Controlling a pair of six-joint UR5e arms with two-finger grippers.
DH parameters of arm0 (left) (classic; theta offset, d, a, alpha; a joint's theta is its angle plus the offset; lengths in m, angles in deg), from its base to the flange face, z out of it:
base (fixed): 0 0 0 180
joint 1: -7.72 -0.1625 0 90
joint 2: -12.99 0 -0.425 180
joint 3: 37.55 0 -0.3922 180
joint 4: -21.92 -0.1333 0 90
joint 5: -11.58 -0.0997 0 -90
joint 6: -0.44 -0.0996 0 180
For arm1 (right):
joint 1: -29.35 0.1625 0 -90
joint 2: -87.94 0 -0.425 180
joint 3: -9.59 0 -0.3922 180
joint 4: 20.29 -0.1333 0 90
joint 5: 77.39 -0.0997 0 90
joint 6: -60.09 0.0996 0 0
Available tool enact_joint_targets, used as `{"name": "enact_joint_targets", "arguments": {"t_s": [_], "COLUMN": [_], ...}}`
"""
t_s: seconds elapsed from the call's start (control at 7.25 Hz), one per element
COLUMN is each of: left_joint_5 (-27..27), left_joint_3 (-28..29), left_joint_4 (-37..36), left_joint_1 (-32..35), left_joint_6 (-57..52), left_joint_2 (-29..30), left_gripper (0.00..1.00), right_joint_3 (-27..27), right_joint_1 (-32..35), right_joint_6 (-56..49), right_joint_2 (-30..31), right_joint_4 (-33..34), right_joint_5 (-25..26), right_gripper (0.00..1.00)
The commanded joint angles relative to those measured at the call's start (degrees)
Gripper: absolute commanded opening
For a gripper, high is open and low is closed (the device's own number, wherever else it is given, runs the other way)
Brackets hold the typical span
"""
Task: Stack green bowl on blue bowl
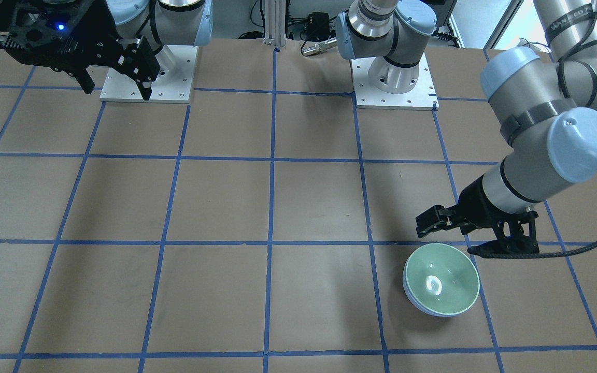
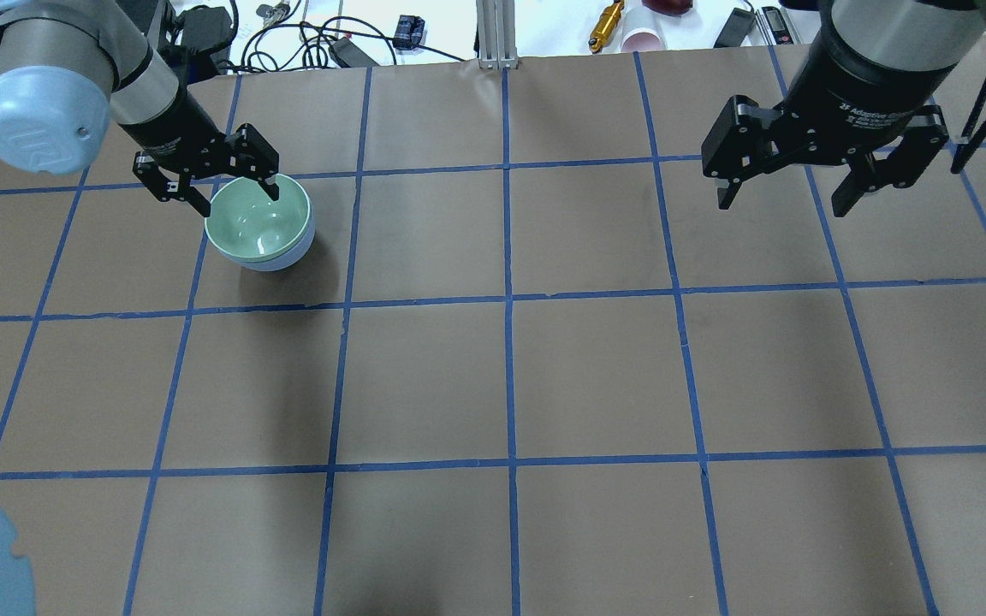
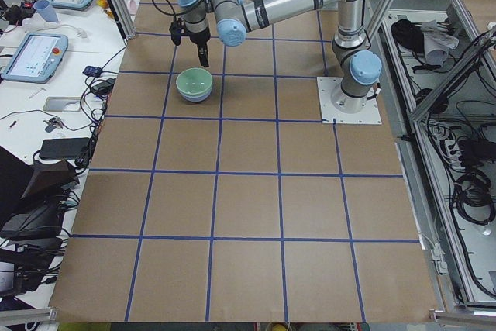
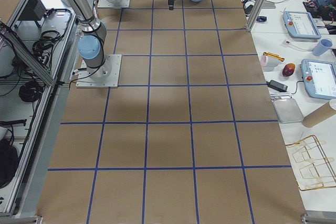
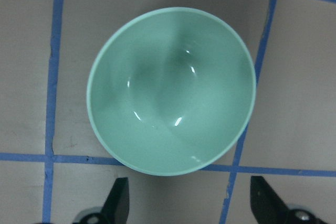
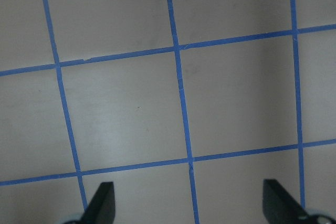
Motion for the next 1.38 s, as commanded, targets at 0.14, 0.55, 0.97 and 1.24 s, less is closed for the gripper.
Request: {"name": "enact_joint_targets", "arguments": {"t_s": [0.14, 0.55, 0.97, 1.24], "left_joint_5": [-3.5, -6.0, -8.0, -5.8], "left_joint_3": [0.2, 0.2, 0.8, 1.0], "left_joint_4": [5.0, 6.6, 10.1, 11.0], "left_joint_1": [4.3, 6.7, 7.7, 7.5], "left_joint_6": [0.5, 0.5, 0.5, 0.5], "left_joint_2": [-6.1, -10.7, -13.3, -14.2], "left_gripper": [1.00, 1.00, 1.00, 1.00], "right_joint_3": [0.0, 0.0, -0.1, -0.1], "right_joint_1": [0.0, 0.0, 0.0, 0.0], "right_joint_6": [0.0, 0.0, 0.0, 0.0], "right_joint_2": [0.0, 0.0, 0.0, 0.0], "right_joint_4": [0.0, 0.0, 0.0, 0.0], "right_joint_5": [0.0, 0.0, 0.0, 0.0], "right_gripper": [1.00, 1.00, 1.00, 1.00]}}
